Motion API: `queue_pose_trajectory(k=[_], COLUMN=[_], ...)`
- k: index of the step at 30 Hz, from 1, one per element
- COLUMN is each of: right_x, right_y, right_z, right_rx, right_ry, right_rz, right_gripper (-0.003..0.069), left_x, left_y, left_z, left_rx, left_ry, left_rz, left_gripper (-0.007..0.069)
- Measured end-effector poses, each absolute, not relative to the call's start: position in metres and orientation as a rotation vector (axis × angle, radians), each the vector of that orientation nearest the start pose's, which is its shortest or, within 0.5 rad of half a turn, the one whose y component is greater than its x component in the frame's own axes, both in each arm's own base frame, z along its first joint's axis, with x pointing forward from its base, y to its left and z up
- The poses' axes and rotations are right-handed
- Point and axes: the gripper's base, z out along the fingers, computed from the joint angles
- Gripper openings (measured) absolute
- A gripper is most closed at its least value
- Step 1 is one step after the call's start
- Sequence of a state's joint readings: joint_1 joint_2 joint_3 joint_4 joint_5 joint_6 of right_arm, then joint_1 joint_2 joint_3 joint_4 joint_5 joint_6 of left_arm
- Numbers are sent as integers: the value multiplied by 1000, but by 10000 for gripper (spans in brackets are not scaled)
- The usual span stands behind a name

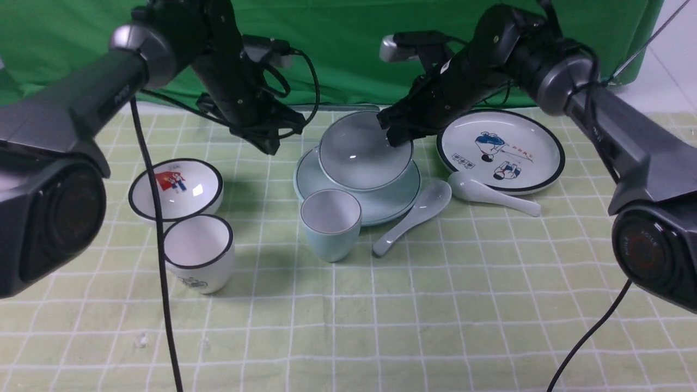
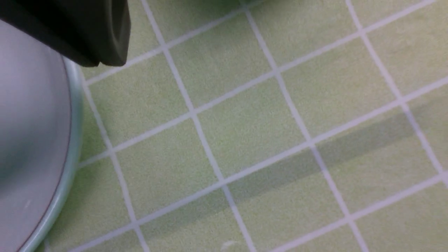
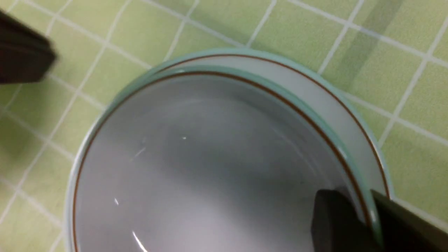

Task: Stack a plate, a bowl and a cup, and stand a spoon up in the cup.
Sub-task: Use the right arm to put the blue rice bowl into the blue large plate in the middle, then use the left arm to grab a blue teacup

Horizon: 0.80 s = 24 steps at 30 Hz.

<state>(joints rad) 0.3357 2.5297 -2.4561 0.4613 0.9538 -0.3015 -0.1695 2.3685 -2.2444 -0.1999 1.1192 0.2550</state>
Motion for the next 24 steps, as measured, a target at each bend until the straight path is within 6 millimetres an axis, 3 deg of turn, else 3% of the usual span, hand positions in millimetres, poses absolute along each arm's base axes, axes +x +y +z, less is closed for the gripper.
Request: queue_pose_trajectory(k=[3, 7, 10, 15, 19, 24], right_x=[518, 518, 518, 515, 510, 502], right_y=[215, 216, 217, 216, 216, 207], right_z=[198, 195, 192, 188, 200, 250], right_rx=[-555, -532, -535, -564, -611, -635], right_ry=[2431, 2442, 2451, 2486, 2485, 2407], right_rz=[607, 628, 629, 634, 632, 615], right_gripper=[85, 97, 148, 356, 412, 428], left_x=[499, 494, 493, 488, 478, 453], left_y=[-107, -110, -113, -129, -139, -153], left_z=[243, 246, 246, 249, 253, 243], left_rx=[506, 513, 515, 558, 601, 725], left_ry=[2663, 2681, 2683, 2677, 2680, 2738], left_rz=[-324, -392, -409, -420, -422, -423], left_gripper=[12, 90, 171, 350, 400, 400])
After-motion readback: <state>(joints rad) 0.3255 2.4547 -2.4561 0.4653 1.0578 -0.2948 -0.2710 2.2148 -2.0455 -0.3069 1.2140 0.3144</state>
